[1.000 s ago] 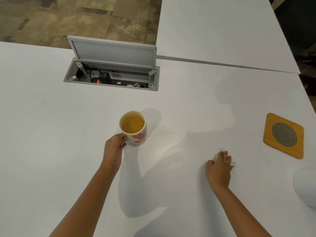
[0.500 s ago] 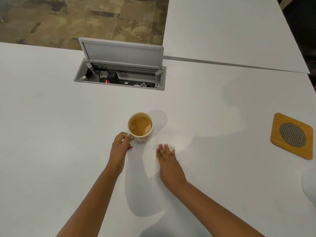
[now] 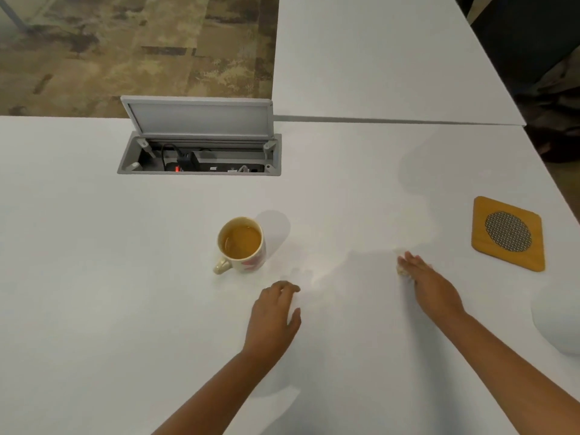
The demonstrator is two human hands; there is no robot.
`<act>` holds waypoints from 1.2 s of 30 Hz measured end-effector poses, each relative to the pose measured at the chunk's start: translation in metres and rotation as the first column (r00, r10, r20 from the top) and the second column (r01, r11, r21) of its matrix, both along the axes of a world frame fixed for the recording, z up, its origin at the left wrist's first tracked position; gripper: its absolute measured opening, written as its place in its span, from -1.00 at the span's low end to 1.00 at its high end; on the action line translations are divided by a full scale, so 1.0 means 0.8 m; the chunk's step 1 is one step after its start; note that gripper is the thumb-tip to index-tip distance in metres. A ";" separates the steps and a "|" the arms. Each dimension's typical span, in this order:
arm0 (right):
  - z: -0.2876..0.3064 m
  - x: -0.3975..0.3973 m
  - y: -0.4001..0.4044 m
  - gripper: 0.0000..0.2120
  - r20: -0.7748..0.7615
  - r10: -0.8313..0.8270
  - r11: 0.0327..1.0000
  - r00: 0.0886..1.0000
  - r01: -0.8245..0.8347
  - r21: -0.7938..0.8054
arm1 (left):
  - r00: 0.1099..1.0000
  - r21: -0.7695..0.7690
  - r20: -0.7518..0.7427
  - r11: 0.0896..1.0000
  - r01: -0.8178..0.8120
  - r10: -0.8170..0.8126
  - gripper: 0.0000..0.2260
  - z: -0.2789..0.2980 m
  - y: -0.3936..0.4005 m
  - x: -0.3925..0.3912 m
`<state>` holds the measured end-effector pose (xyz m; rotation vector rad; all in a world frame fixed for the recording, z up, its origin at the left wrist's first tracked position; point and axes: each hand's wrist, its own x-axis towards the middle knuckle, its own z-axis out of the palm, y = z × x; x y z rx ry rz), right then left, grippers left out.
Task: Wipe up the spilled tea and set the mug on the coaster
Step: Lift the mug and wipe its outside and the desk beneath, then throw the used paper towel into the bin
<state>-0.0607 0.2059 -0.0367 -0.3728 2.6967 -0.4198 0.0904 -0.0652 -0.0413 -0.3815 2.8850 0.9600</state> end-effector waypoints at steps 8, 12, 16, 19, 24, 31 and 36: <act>-0.010 0.067 0.001 -0.48 -0.007 -0.231 0.916 0.973 0.220 0.335 | 0.983 -0.124 0.148 0.984 0.127 -0.108 -0.57 -0.021 0.017 -0.027; -0.016 0.090 -0.048 -0.51 -0.014 -0.174 0.877 0.985 0.162 0.453 | 0.988 -0.066 0.138 0.995 0.076 -0.066 -0.58 -0.023 0.018 -0.023; -0.017 0.104 -0.088 -0.51 0.009 -0.097 0.885 0.995 0.082 0.458 | 0.988 -0.032 0.147 0.998 0.052 -0.047 -0.59 -0.022 0.021 -0.016; -0.017 0.115 -0.116 -0.51 0.060 -0.025 0.894 0.998 -0.005 0.448 | 0.982 0.011 0.183 0.999 0.046 -0.047 -0.58 -0.025 0.023 -0.011; -0.004 0.119 -0.155 -0.56 0.074 -0.002 0.959 0.997 -0.019 0.284 | 0.987 0.140 0.162 0.990 -0.004 -0.019 -0.62 -0.006 0.022 -0.014; 0.026 0.113 -0.174 -0.80 0.371 -0.312 0.746 0.875 0.467 -0.474 | 0.985 0.423 0.158 0.896 -0.133 0.071 -0.67 0.030 0.052 -0.018; 0.054 0.107 -0.162 -0.70 0.641 -0.300 0.424 0.706 0.701 -0.574 | 0.991 0.494 0.092 0.860 -0.129 0.096 -0.58 0.055 0.045 -0.018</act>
